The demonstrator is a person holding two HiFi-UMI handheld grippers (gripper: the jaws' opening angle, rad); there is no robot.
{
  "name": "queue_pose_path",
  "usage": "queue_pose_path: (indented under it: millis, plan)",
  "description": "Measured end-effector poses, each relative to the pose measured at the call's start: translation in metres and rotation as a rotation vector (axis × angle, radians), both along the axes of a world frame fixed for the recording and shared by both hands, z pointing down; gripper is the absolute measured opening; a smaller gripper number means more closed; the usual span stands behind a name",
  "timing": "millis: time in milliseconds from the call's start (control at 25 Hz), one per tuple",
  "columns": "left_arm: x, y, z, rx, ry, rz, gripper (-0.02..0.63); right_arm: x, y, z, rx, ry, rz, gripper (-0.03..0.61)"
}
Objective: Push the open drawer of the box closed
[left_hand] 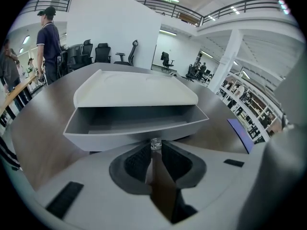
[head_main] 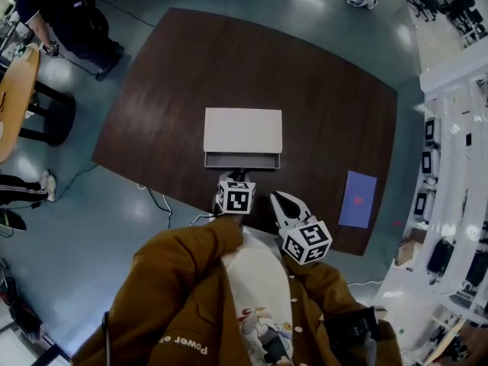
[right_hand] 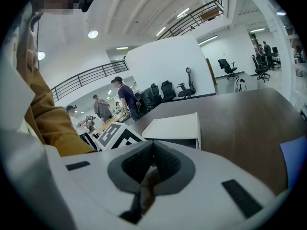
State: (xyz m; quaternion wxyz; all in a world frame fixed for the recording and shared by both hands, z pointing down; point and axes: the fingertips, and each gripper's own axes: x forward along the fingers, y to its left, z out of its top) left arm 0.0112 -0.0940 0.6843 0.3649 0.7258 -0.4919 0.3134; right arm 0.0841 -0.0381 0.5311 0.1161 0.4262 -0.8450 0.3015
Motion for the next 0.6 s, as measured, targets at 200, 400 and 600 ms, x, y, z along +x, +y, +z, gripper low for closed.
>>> queue_pose_path:
  millis: [200,400,600]
  plan:
    - [-0.005,-0.022,0.003,0.008,0.005,0.000,0.074,-0.005,-0.014,0.004,-0.005,0.003,0.006,0.006]
    - [-0.007,-0.041,0.002,0.013,0.011,-0.016,0.074,-0.003,-0.023,0.006,-0.013,0.007,0.015,0.006]
    - [-0.007,-0.051,0.005,0.004,0.017,-0.029,0.074,0.001,-0.027,0.010,-0.025,0.010,0.029,0.006]
